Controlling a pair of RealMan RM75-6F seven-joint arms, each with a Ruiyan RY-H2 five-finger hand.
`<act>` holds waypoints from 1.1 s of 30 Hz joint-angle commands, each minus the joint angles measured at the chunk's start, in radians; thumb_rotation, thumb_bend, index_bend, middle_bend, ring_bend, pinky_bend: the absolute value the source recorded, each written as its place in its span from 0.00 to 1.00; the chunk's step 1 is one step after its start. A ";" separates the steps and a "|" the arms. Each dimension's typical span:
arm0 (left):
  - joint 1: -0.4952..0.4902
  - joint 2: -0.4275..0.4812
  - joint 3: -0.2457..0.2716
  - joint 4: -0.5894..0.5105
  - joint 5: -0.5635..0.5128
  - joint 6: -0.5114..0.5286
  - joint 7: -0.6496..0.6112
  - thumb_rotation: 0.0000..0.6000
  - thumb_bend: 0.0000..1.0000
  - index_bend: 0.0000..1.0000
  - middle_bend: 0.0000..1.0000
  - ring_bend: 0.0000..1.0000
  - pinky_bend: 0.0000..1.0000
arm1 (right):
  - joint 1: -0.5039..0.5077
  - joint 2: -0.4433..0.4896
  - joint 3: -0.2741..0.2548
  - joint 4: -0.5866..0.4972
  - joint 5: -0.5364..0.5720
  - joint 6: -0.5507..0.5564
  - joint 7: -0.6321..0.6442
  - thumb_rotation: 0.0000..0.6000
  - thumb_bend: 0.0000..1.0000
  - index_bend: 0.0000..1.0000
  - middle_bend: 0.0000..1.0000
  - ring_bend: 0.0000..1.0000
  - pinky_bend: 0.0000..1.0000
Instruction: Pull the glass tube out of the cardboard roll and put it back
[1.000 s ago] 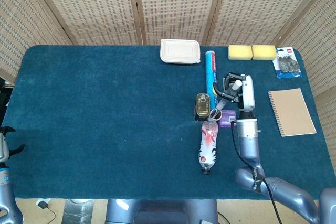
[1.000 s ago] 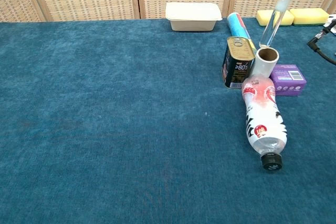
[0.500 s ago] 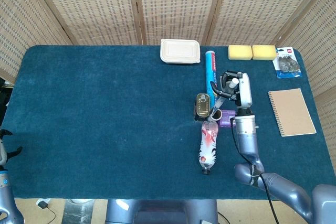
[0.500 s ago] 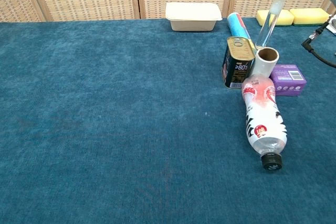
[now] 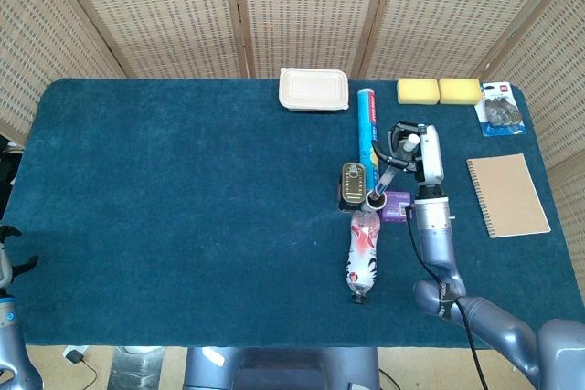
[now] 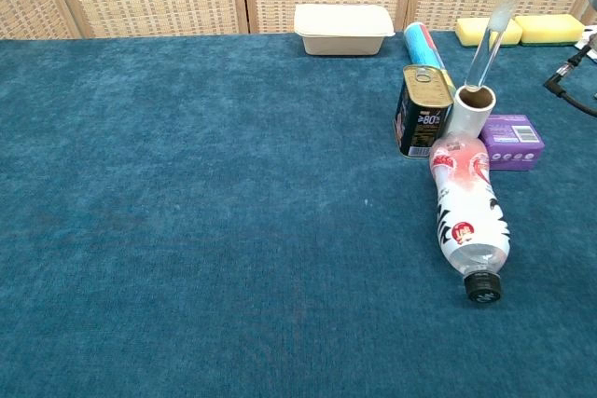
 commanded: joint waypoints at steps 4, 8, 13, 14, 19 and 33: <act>0.000 0.000 0.000 0.001 0.001 -0.001 -0.002 1.00 0.12 0.43 0.39 0.22 0.30 | -0.009 -0.004 -0.012 0.004 -0.004 0.009 0.010 1.00 0.33 0.80 0.99 0.98 0.89; 0.000 0.000 0.000 0.002 0.001 -0.001 -0.003 1.00 0.12 0.43 0.39 0.22 0.30 | -0.010 -0.008 -0.015 0.011 -0.004 0.008 0.017 1.00 0.33 0.80 0.99 0.98 0.88; 0.000 -0.001 0.000 0.002 0.002 -0.001 -0.003 1.00 0.12 0.43 0.39 0.22 0.31 | -0.015 -0.010 -0.013 0.013 -0.003 0.014 0.032 1.00 0.33 0.80 0.99 0.98 0.88; 0.000 -0.001 0.000 0.002 0.002 -0.001 -0.003 1.00 0.12 0.43 0.39 0.22 0.30 | -0.015 -0.009 -0.013 0.012 -0.004 0.016 0.034 1.00 0.33 0.80 0.99 0.98 0.88; 0.000 -0.001 -0.001 0.002 0.002 -0.001 -0.002 1.00 0.12 0.43 0.39 0.22 0.30 | -0.017 -0.006 -0.013 0.005 -0.005 0.019 0.039 1.00 0.33 0.80 0.99 0.98 0.88; 0.001 -0.001 0.000 0.003 0.003 -0.001 -0.005 1.00 0.12 0.43 0.39 0.22 0.31 | -0.028 -0.036 -0.027 0.018 -0.003 0.024 0.060 1.00 0.33 0.80 0.99 0.98 0.88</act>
